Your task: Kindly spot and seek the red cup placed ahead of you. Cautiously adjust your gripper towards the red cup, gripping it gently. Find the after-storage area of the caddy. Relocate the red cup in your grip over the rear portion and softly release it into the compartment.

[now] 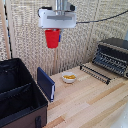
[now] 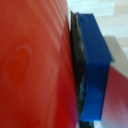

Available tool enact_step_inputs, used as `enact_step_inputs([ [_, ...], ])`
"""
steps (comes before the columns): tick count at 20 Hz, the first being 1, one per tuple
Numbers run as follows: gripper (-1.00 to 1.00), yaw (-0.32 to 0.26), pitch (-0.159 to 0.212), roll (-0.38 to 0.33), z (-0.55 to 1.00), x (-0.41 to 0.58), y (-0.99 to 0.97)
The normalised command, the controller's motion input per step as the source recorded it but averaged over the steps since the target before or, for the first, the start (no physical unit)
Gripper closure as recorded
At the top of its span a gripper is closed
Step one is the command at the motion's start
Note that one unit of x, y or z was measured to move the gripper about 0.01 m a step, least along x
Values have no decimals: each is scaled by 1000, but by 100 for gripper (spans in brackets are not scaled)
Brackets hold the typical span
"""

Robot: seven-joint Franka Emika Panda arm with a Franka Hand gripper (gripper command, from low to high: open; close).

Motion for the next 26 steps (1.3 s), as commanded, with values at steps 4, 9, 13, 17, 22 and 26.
enact_step_inputs([
  [4, 100, 0, -58, -31, 199, 361, 861],
  [9, 100, 0, -35, -91, -1, 406, 829],
  [13, 100, 0, -44, -133, -66, 426, 767],
  [17, 100, 0, -38, -149, -79, 410, 750],
  [22, 100, 0, -25, -221, -49, 398, 633],
  [26, 100, 10, -19, -265, -20, 396, 516],
])
